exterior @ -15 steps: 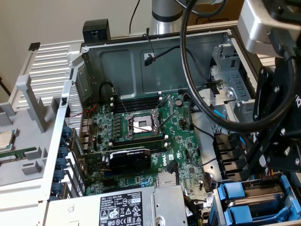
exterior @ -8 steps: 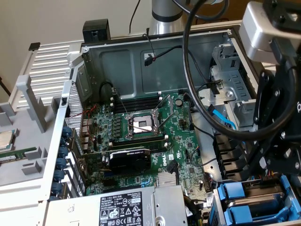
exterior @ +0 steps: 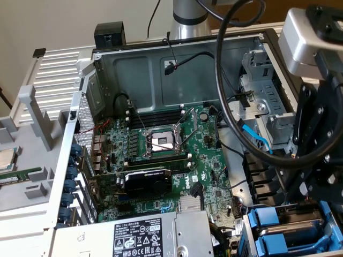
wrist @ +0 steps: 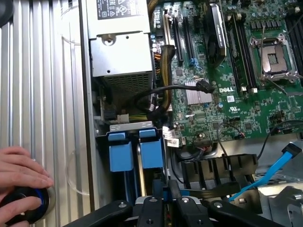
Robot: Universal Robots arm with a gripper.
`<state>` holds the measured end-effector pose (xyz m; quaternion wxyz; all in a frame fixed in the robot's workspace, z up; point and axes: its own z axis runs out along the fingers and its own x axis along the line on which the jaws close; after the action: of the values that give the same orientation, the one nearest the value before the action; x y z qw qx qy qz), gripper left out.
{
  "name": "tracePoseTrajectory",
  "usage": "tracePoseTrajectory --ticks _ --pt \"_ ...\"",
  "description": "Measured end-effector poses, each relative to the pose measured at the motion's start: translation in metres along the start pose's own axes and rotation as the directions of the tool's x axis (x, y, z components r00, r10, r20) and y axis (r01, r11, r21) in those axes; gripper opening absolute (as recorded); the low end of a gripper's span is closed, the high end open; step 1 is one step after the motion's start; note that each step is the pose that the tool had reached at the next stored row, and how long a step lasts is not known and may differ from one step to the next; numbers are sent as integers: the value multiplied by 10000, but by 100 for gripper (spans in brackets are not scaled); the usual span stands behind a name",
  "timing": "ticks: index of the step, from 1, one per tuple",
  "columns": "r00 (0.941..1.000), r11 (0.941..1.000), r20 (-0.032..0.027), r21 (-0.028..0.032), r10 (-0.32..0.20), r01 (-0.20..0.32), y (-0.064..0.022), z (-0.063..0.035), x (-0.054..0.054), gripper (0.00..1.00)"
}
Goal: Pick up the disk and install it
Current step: 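Insert the second disk wire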
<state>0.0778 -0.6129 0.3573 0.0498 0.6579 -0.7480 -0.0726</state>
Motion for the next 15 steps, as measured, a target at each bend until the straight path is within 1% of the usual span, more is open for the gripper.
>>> tracePoseTrajectory --ticks 6,8,10,13,15 --pt "10000 10000 42 -4 -7 7 -5 2 25 16" --pt "10000 10000 73 2 -20 20 -7 3 38 16" --pt "9999 10000 110 43 -65 64 -7 2 50 16" --pt "9997 9998 154 140 -166 164 -4 3 70 16" --pt "9996 9996 172 187 -224 221 3 3 85 16"
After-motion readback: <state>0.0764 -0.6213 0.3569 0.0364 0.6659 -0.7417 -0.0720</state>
